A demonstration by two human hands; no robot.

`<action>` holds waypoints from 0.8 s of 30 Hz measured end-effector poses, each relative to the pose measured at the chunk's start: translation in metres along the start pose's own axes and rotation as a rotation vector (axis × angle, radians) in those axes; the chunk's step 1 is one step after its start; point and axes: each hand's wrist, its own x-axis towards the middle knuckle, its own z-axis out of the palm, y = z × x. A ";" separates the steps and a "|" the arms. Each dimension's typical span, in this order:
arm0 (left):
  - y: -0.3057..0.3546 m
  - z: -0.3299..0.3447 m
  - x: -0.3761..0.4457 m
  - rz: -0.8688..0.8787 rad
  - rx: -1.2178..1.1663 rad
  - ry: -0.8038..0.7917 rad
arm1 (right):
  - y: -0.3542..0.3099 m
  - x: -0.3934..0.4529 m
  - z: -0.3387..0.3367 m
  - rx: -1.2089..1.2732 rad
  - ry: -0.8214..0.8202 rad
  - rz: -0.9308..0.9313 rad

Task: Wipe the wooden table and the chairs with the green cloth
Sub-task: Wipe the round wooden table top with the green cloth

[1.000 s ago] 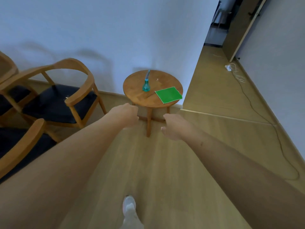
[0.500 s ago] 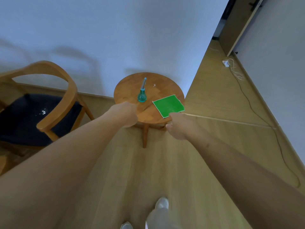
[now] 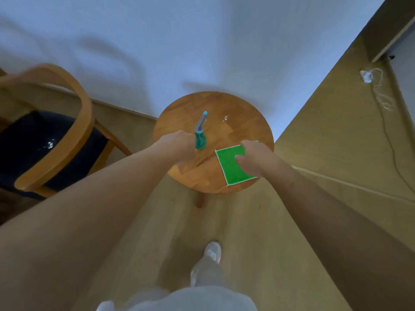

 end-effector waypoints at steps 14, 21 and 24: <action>-0.031 0.048 0.132 -0.163 -0.132 -0.268 | 0.045 0.169 0.043 0.094 -0.044 0.101; -0.063 0.141 0.223 -0.262 -0.167 -0.324 | 0.078 0.227 0.125 0.112 -0.076 0.203; -0.070 0.184 0.251 -0.260 -0.261 -0.201 | 0.094 0.245 0.158 0.153 -0.134 0.264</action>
